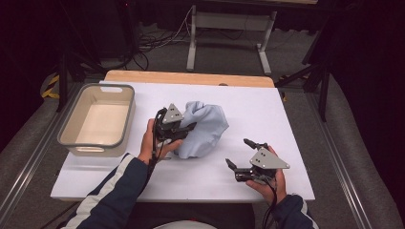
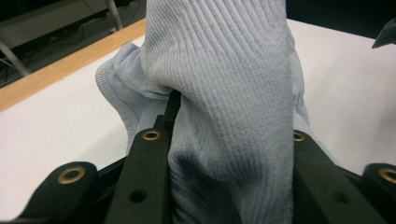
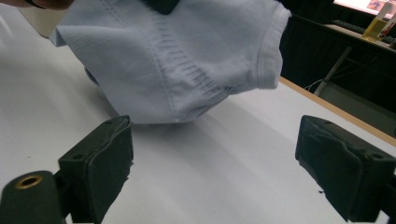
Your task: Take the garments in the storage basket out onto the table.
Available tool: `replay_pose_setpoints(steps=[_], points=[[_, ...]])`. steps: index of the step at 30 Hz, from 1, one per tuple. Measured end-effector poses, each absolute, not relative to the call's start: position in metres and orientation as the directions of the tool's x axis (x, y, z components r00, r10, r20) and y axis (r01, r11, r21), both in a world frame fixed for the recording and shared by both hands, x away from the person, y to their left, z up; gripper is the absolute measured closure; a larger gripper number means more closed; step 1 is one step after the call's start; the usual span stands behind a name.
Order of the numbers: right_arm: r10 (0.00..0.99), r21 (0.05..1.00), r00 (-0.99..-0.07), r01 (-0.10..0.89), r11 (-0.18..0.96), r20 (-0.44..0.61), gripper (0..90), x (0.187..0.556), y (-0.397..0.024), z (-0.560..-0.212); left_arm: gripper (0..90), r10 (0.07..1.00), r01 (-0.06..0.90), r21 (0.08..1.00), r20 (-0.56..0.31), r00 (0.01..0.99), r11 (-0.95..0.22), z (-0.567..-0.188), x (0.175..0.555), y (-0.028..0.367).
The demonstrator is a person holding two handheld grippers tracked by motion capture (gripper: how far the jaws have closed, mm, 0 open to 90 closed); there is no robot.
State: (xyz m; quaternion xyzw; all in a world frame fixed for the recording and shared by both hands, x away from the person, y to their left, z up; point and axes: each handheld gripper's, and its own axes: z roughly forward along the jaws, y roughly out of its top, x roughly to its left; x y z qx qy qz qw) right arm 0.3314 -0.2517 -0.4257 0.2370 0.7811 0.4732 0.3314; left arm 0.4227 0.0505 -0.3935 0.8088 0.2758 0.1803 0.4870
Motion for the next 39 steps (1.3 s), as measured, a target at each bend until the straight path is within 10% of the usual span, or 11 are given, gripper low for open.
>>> replay_pose_setpoints(steps=[12,23,39], points=[[0.681,0.895,-0.673,0.062,0.442,-0.290,11.9,0.332,-0.252,-0.427,57.7,0.609,0.286,0.859,0.036,0.793,-0.424,-0.412,0.425,0.031],[0.678,0.890,-0.677,0.073,0.449,-0.286,13.4,0.334,-0.252,-0.428,21.4,0.615,0.288,0.890,-0.011,0.789,-0.354,-0.412,0.429,0.042],[0.714,0.911,-0.664,0.120,0.396,-0.222,17.8,0.341,-0.258,-0.428,15.2,0.621,0.220,0.884,0.097,0.778,-0.413,-0.400,0.419,0.102]])
